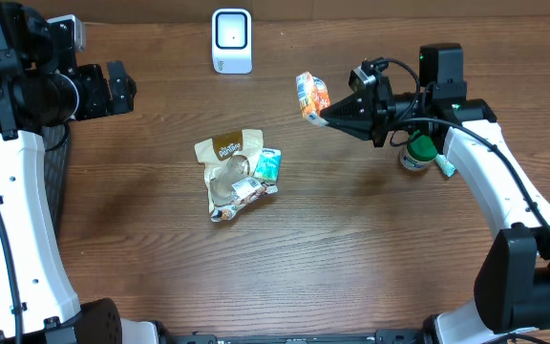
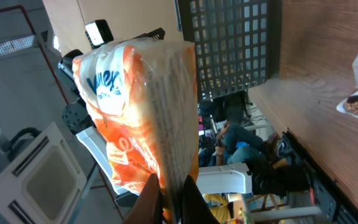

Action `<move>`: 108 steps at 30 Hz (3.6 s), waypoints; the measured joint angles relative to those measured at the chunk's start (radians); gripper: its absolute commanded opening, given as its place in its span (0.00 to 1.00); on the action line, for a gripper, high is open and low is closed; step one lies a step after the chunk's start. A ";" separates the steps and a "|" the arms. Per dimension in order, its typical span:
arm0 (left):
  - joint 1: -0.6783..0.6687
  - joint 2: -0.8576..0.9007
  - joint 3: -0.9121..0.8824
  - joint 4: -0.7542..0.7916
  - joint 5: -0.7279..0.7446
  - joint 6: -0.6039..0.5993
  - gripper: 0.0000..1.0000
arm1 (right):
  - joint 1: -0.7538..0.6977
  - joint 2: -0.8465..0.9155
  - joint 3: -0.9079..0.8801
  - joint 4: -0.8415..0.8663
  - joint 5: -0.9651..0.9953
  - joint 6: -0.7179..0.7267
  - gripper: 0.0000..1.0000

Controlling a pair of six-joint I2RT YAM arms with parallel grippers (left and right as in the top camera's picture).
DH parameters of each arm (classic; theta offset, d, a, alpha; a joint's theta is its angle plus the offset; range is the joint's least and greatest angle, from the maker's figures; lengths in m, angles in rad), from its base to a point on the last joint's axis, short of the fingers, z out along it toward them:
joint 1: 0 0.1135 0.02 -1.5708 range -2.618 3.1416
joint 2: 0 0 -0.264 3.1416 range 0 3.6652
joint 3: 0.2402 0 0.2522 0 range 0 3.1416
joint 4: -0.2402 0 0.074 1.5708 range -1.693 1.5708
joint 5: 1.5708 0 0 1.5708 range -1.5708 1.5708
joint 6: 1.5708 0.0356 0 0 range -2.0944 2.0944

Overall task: Scan the item barcode
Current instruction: 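Lift the orange box upward toward the scanner, then hold the orange box in front of the white scanner, then carry the orange box right and set it down near the jar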

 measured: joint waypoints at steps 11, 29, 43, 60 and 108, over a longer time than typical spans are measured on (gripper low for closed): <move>0.000 0.000 0.000 0.000 0.000 0.000 1.00 | 0.065 0.000 0.001 -0.196 0.394 -0.202 0.04; 0.000 0.001 0.000 -0.002 0.000 0.000 1.00 | 0.348 0.418 1.034 -0.686 1.542 -0.593 0.04; 0.000 0.002 0.000 -0.003 0.000 0.000 1.00 | 0.522 0.818 1.036 0.141 2.038 -1.392 0.04; 0.000 0.002 0.000 -0.002 0.000 0.000 1.00 | 0.521 0.930 1.036 0.265 2.067 -1.809 0.04; 0.000 0.002 0.000 -0.003 0.000 0.000 1.00 | 0.112 0.227 0.286 -0.717 1.564 -0.658 0.07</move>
